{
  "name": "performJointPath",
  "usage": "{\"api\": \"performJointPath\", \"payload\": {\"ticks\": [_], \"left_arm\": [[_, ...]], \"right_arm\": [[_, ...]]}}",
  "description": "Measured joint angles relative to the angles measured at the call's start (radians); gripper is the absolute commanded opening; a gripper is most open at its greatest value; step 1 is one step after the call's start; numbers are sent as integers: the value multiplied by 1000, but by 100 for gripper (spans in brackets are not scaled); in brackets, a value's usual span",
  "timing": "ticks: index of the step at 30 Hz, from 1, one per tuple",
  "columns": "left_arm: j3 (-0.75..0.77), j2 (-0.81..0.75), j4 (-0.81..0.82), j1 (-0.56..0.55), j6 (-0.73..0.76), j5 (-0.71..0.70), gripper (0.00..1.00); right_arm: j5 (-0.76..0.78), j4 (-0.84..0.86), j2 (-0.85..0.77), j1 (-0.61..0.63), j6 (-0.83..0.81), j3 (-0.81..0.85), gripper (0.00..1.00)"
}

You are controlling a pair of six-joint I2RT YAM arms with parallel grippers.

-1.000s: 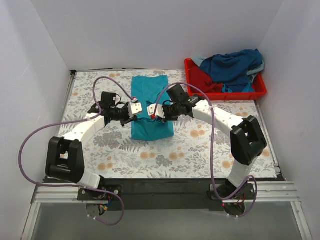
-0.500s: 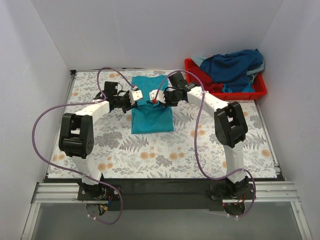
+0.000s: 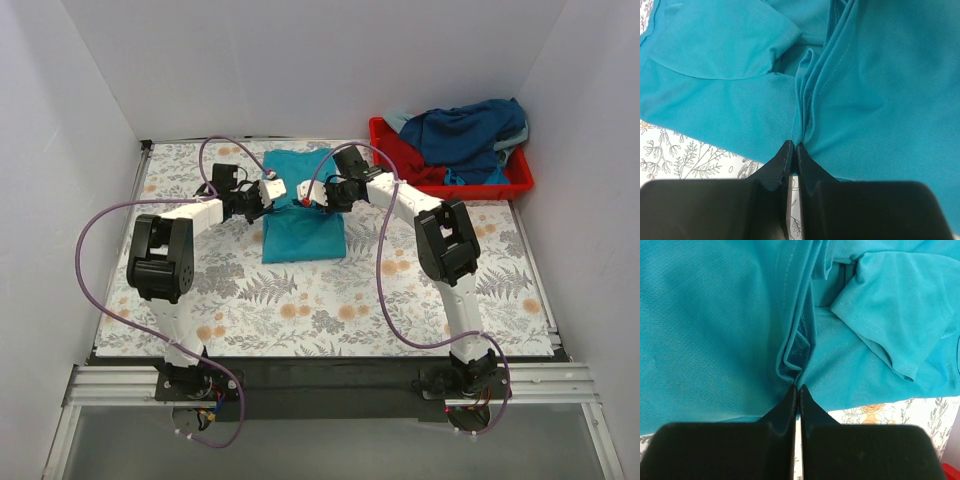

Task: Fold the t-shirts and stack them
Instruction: Fold the tshirt

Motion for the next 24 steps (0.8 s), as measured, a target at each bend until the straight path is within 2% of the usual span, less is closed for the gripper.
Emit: {"api": "performJointPath", "payload": {"ticks": [2, 4, 5, 6, 9, 13, 15, 19, 24], "left_arm": [[1, 14, 15, 0, -5, -7, 0], [2, 30, 28, 0, -12, -16, 0], [4, 38, 32, 0, -17, -22, 6], [7, 46, 36, 0, -23, -27, 9], [17, 54, 46, 1, -63, -50, 25], [52, 53, 72, 23, -161, -73, 38], [60, 40, 85, 45, -212, -84, 43], [26, -43, 69, 76, -269, -77, 46], [-138, -259, 4, 66, -256, 24, 46]], "right_arm": [[5, 6, 6, -1, -3, 0, 1], [11, 11, 7, -3, -3, 0, 19], [17, 15, 8, -4, -2, 2, 27], [24, 23, 8, -5, 1, 2, 40], [47, 33, 13, -6, 12, 19, 59], [72, 47, 8, -13, 36, 48, 59], [77, 53, -14, -21, 52, 39, 52], [58, 40, -133, -31, 82, -53, 43], [-5, 2, -299, -16, 99, -186, 32]]}}
